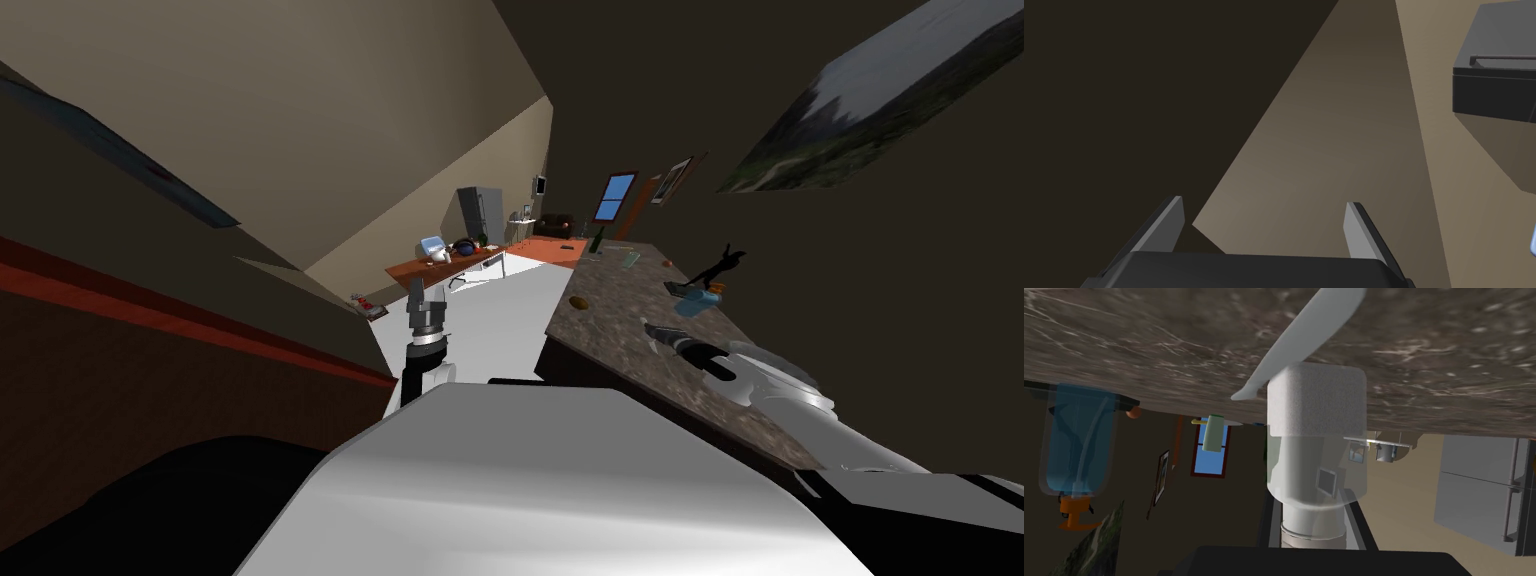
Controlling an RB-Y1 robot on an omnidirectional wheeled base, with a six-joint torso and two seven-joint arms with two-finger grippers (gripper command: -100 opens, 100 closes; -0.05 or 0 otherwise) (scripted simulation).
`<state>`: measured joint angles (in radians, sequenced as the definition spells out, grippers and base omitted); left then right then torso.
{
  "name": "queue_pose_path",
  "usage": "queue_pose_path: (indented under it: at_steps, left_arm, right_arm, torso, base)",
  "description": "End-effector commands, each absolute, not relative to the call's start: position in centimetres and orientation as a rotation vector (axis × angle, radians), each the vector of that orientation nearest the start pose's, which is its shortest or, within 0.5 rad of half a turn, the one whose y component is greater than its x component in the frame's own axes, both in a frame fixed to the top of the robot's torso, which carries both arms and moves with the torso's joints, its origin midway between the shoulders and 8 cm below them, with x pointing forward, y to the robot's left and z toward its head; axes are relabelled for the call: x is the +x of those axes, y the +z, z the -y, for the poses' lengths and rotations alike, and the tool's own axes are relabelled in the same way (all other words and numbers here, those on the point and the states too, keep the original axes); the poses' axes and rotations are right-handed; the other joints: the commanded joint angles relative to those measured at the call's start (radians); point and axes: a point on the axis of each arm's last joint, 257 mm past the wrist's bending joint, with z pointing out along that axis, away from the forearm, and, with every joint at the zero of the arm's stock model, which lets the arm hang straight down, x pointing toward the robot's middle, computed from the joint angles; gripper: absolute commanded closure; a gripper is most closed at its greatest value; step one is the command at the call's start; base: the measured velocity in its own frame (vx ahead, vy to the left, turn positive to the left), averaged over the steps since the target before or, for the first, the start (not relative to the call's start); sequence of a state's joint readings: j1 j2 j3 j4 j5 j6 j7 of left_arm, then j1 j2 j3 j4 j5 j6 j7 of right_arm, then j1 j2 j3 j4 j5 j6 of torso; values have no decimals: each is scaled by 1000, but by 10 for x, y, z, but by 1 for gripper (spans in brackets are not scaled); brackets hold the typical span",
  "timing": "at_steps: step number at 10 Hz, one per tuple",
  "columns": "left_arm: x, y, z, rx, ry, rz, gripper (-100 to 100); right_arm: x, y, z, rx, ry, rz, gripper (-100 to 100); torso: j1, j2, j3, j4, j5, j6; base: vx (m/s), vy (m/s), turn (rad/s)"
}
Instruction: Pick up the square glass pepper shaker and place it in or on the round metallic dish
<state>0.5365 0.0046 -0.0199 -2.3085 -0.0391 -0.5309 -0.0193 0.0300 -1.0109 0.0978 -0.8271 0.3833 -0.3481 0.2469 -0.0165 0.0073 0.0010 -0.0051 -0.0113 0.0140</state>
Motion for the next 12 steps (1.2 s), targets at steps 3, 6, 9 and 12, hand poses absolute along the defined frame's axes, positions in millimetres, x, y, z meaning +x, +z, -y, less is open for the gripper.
queue_pose_path:
  at_steps: [3, 6, 9, 12]
  left_arm:
    - [332, 31, -269, -603, -1274, -625, 0]
    - [332, 31, -269, -603, -1274, -625, 0]
    - [332, 31, -269, -603, -1274, -625, 0]
    - [332, 31, -269, -603, -1274, -625, 0]
  right_arm:
    - [402, -290, 692, 172, -236, -2007, 100]
    - [401, -286, 697, 170, -241, -2006, 100]
    - [392, -266, 719, 148, -270, -2006, 100]
    - [386, -249, 735, 122, -298, -2006, 100]
  torso:
    - [-4, 2, 1, 0, 0, 1]
    - [-3, 2, 1, 0, -1, 0]
    - [-5, 2, 1, 0, 0, -1]
    - [-3, 1, 0, 0, 1, -1]
  base:
    - [-55, -80, -108]
    - [-43, -75, -8]
    - [-69, -127, 55]
    - [-54, -95, 33]
